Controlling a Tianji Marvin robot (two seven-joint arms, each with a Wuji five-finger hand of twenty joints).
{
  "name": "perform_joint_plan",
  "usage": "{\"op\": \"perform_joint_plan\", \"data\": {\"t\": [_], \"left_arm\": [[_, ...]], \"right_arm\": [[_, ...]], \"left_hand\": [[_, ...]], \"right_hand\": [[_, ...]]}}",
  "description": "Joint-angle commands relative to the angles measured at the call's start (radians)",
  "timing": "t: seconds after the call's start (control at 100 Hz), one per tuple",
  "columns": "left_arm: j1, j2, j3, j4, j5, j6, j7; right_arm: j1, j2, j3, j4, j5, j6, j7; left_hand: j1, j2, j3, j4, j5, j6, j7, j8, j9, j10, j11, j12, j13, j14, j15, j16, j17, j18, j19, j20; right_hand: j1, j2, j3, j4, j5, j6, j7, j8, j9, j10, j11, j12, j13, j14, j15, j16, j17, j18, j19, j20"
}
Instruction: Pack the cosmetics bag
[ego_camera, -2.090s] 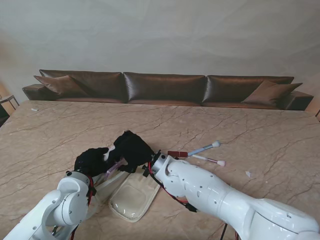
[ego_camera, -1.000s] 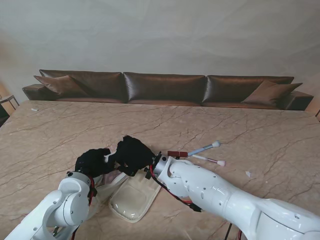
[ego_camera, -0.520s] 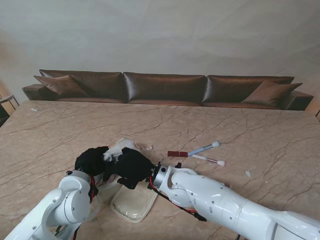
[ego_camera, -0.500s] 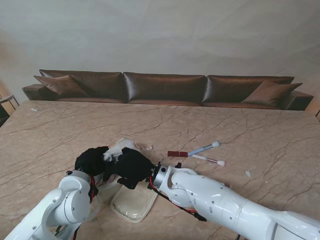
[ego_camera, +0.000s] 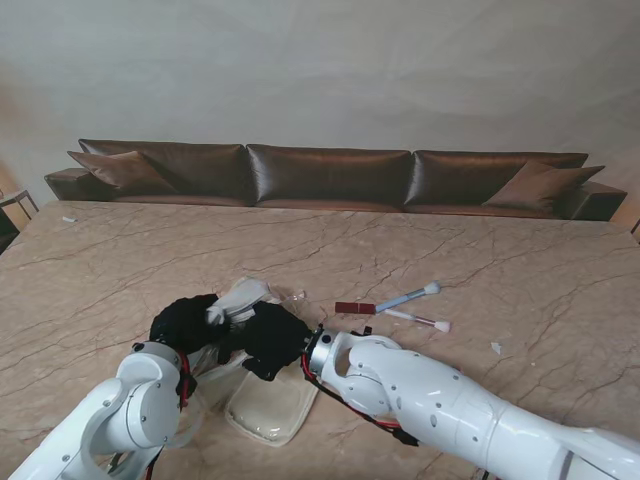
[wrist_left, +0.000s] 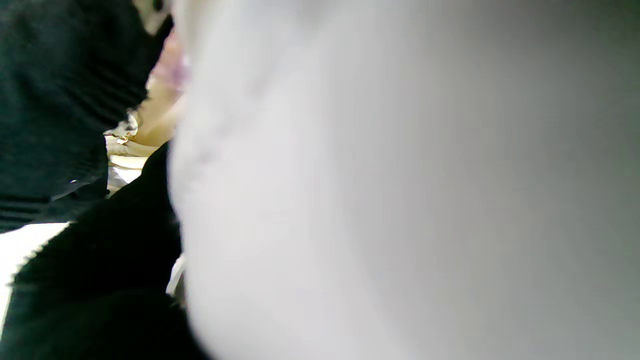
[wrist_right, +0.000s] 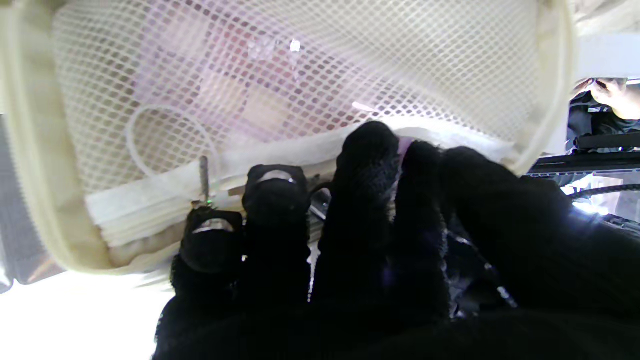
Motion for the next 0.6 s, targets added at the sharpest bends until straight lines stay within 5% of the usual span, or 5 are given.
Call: {"op": "perform_joint_plan", "data": {"t": [0.0,0.27,0.5,0.59], "left_arm": [[0.005,-0.005,0.001,-0.008,-0.003,-0.004,-0.004],[0.004,-0.007,-0.002,0.001,-0.006,0.011,0.006],[0.013,-0.010,-0.019,-0.011,-0.029,0.030,0.006],[0.017,-0.011,-0.025,-0.019,-0.044,0.040,-0.001]], "right_arm": [[-0.013,0.008,0.015,-0.008,-0.001,-0.015,-0.014],[-0.151,0.068,0.197,-0.164,-0.018,-0.080,0.011],[-0.373,0.152,0.487,-0.412,-0.126,-0.042,0.175],[-0.445,0.167,0.591,-0.477,-0.162,-0.015,0.229]], "left_hand": [[0.057,0.085,0.092,-0.007,0.005,-0.040,0.029,-0.001,0.103,-0.216,0.157,0.016,0.040,-0.021,0.059,-0.013,0.033,-0.009,0.180,0.017],[0.055,0.075,0.105,-0.005,0.010,-0.035,0.029,-0.004,0.108,-0.212,0.153,0.016,0.040,-0.020,0.059,-0.013,0.034,-0.015,0.182,0.017],[0.060,0.062,0.132,-0.019,0.022,-0.011,0.034,-0.012,0.134,-0.173,0.079,-0.107,0.040,0.016,0.016,-0.065,0.032,-0.002,0.170,0.019],[0.080,0.072,0.109,-0.017,0.016,0.005,0.030,-0.013,0.138,-0.147,0.050,-0.149,0.040,0.034,-0.006,-0.081,0.031,0.007,0.153,0.017]], "right_hand": [[-0.060,0.056,-0.056,0.058,0.017,-0.001,0.004,0.015,0.001,0.012,0.042,0.011,0.016,0.011,0.024,0.010,-0.003,0.016,0.032,-0.003],[-0.076,0.010,-0.160,0.036,0.021,-0.011,-0.003,0.062,-0.070,0.028,-0.137,-0.124,-0.030,-0.007,-0.194,-0.101,-0.014,0.005,-0.017,-0.029],[-0.050,-0.056,-0.185,0.003,0.092,-0.007,0.005,0.093,-0.091,0.041,-0.261,-0.246,0.043,-0.036,-0.458,-0.320,0.080,0.014,-0.068,-0.132],[-0.023,-0.125,-0.183,-0.079,0.129,-0.018,0.046,0.058,-0.085,0.040,-0.280,-0.273,0.077,-0.043,-0.507,-0.368,0.124,0.015,-0.056,-0.176]]}}
